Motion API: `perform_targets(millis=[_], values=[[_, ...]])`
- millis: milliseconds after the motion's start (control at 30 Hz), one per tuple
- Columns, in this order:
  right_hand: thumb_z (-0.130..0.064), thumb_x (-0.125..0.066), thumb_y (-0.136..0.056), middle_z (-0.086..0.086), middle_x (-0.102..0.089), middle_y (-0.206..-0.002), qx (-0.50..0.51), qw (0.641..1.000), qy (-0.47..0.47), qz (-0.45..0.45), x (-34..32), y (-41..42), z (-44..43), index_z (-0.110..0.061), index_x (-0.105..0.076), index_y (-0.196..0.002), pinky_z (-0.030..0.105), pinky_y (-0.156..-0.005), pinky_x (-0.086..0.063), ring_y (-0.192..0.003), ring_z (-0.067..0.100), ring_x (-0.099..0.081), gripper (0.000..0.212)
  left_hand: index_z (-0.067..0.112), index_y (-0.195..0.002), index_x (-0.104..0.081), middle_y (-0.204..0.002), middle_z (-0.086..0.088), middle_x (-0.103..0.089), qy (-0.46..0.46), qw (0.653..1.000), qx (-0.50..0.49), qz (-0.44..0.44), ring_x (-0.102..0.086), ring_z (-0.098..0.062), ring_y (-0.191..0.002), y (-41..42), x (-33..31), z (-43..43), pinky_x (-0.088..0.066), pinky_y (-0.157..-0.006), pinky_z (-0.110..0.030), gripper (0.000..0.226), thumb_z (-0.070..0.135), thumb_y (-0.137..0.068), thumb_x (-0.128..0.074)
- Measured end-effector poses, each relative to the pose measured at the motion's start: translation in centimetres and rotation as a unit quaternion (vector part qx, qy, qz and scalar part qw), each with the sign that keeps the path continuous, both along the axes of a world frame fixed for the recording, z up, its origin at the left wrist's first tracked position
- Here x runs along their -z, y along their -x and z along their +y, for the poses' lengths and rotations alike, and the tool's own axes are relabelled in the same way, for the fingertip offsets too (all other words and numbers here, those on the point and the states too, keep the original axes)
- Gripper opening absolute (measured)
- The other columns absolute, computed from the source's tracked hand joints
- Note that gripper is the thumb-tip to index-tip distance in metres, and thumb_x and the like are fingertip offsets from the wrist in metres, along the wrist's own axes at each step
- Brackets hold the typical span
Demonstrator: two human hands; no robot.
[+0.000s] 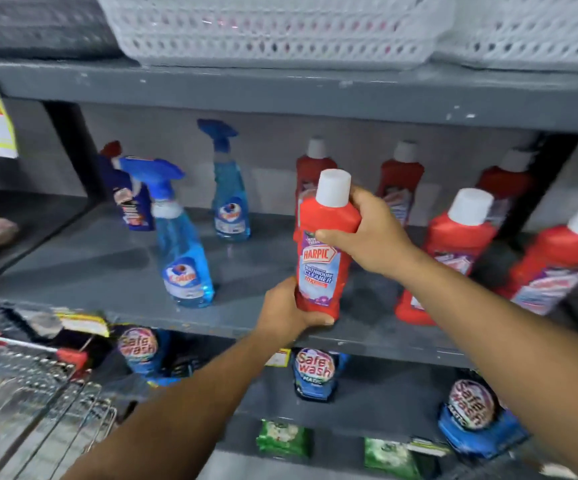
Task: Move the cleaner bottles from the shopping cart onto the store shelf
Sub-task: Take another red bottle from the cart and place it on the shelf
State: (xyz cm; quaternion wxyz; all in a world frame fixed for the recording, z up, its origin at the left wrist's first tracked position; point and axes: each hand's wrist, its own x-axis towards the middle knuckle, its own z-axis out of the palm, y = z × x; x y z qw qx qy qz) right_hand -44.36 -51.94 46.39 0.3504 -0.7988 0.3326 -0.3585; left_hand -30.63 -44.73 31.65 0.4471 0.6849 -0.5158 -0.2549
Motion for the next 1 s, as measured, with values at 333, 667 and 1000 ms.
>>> perform_targets(millis=[333,667,1000], values=[[-0.030,-0.080,-0.067,-0.002,-0.060,-0.123,0.029,0.991,0.062,0.113,1.2,5.3,-3.4,-0.025,-0.046,-0.127,0.021,-0.083,-0.041,-0.099,0.010,-0.057,0.069,0.025,-0.099,-0.058,-0.097,0.004,-0.073,-0.022,0.993,-0.090,-0.079,-0.066,-0.018,-0.090,6.0,2.0,-2.9,-0.057,-0.080,-0.040,0.080,0.068,-0.035,-0.080],[-0.036,-0.079,-0.067,0.010,-0.028,-0.152,0.061,0.986,0.120,0.095,0.6,4.6,-0.3,-0.022,-0.015,-0.147,0.027,-0.110,-0.022,-0.139,0.022,-0.028,0.103,0.022,-0.120,-0.050,-0.118,0.000,-0.063,0.009,0.980,-0.107,-0.169,-0.053,-0.021,-0.114,5.7,1.8,-0.8,-0.045,-0.100,-0.039,0.093,0.077,-0.048,-0.070],[-0.030,-0.070,-0.074,0.011,-0.057,-0.126,-0.211,0.937,0.277,-0.016,1.0,-10.7,9.3,-0.015,-0.066,-0.111,0.051,-0.106,-0.036,-0.116,0.027,-0.055,0.040,0.004,-0.114,-0.055,-0.115,-0.017,-0.058,0.067,0.870,-0.456,-0.174,-0.054,-0.032,-0.110,-13.7,1.6,22.0,-0.040,-0.098,-0.035,0.054,0.035,-0.075,-0.075]])
